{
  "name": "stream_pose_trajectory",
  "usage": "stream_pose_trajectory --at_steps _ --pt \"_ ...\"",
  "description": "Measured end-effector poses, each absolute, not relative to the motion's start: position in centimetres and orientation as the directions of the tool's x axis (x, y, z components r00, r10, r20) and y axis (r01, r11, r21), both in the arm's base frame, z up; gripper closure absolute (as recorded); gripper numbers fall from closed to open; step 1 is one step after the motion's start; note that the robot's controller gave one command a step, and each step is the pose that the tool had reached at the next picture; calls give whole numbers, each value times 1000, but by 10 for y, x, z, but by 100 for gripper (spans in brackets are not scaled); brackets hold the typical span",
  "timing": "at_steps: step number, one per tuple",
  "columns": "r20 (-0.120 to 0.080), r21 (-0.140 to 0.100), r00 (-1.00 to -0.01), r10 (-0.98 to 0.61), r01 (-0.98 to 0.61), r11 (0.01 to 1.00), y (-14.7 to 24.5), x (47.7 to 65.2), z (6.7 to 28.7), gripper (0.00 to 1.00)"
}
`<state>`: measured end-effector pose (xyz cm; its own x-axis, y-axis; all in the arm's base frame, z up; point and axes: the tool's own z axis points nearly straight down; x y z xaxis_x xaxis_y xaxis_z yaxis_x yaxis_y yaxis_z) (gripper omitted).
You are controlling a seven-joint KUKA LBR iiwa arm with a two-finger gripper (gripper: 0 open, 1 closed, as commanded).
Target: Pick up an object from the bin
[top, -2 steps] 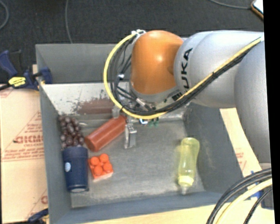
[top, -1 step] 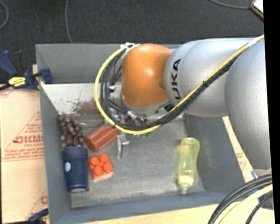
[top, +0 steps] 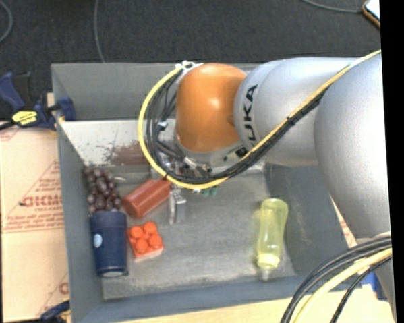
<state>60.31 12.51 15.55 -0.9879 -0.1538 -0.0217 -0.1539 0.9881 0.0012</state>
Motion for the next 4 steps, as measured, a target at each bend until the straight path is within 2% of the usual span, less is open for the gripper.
stream_pose_trajectory --at_steps 1,2,3,4 --pt "-21 0 -979 -204 -204 979 164 615 127 0" --pt "-28 5 -1000 4 4 1000 160 645 98 0" --pt "-26 0 -962 -273 -273 962 185 592 70 100" --pt "-26 1 -962 -272 -272 962 185 592 70 100"
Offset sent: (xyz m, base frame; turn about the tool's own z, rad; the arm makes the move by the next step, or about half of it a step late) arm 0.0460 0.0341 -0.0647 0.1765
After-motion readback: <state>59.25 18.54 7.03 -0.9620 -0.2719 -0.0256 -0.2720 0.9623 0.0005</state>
